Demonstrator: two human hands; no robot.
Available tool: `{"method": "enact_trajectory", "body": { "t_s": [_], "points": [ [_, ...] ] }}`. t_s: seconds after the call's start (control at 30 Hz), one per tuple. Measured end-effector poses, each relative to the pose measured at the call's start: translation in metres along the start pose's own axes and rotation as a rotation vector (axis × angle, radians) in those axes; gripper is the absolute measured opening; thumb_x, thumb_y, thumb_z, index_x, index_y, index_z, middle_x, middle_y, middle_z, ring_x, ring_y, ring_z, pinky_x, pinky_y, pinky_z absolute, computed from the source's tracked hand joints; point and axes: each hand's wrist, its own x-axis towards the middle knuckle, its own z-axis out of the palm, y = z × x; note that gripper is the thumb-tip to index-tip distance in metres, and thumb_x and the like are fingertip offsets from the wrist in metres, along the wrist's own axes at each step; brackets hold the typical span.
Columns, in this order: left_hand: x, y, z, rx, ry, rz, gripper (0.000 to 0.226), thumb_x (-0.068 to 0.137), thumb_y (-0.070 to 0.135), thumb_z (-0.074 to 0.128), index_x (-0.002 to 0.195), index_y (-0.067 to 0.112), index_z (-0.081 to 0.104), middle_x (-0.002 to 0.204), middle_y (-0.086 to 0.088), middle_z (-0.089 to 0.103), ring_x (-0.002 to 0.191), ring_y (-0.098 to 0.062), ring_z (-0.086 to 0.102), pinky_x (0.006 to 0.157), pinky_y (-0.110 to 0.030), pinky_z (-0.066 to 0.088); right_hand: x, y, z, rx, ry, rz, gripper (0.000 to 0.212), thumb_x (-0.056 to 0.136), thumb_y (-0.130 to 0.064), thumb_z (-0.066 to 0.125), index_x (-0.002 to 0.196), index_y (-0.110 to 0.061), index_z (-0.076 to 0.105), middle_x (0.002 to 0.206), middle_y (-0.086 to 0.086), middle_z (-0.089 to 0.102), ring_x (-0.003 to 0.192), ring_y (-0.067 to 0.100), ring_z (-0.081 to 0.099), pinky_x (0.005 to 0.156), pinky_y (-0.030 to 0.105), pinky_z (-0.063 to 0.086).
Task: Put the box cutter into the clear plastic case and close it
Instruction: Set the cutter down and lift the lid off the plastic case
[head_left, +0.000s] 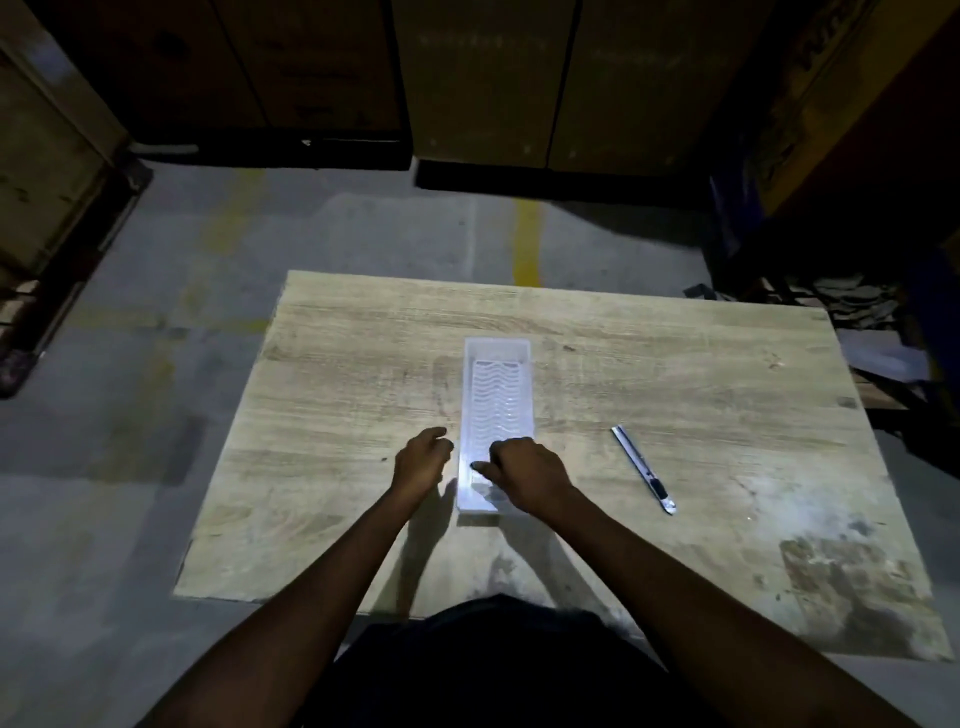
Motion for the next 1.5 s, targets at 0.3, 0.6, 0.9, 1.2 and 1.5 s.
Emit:
{"method": "enact_trajectory", "body": {
  "t_s": [0.3,0.6,0.9,1.2,1.5],
  "points": [
    [0.001,-0.022,-0.017,-0.262,-0.394,-0.360,0.016,0.089,0.013,0.045,0.074,0.016,0.050,0.071,-0.002,0.047,0.053,-0.015,0.036,0.037,-0.014,0.030,0.001,-0.063,0.047,-0.246,-0.228,0.124,0.048,0.084,-0.047,0.064,0.110,-0.007,0.064,0.114,0.015,0.065,0.105,0.032,0.063,0.083,0.037,0.050],
    [0.014,-0.028,-0.013,-0.127,-0.391,-0.236,0.017,0.083,0.012,0.047,0.072,0.011,0.061,0.070,-0.007,0.057,0.049,-0.016,0.050,0.044,-0.017,0.037,-0.002,-0.071,0.046,-0.264,-0.203,0.090,0.026,0.088,-0.026,0.061,0.102,-0.005,0.068,0.109,0.015,0.068,0.101,0.033,0.065,0.085,0.036,0.050],
    [0.016,-0.035,0.009,0.413,-0.192,0.075,0.032,0.073,0.012,0.059,0.046,0.011,0.042,0.054,-0.011,0.055,0.075,-0.033,0.063,0.061,-0.034,0.043,-0.027,-0.037,0.031,-0.113,0.009,-0.127,0.013,0.091,-0.019,0.054,0.078,-0.019,0.052,0.067,-0.012,0.044,0.077,0.032,0.063,0.053,0.020,0.039],
    [0.013,-0.041,0.013,0.520,-0.013,0.086,0.018,0.070,0.015,0.060,0.058,0.007,0.049,0.079,-0.029,0.065,0.081,-0.042,0.063,0.065,-0.041,0.045,-0.035,-0.014,-0.015,0.341,0.249,-0.009,0.012,0.082,-0.006,0.049,0.076,-0.014,0.043,0.077,0.021,0.061,0.073,0.035,0.062,0.058,0.032,0.038],
    [-0.001,-0.037,0.007,0.491,0.070,-0.020,0.015,0.072,0.010,0.059,0.057,0.007,0.056,0.082,-0.029,0.070,0.083,-0.041,0.067,0.065,-0.037,0.046,-0.057,0.036,0.001,1.128,0.326,0.273,0.029,0.102,-0.002,0.031,0.077,-0.007,0.045,0.062,0.008,0.046,0.044,0.008,0.055,0.042,0.025,0.049]
  ]
}}
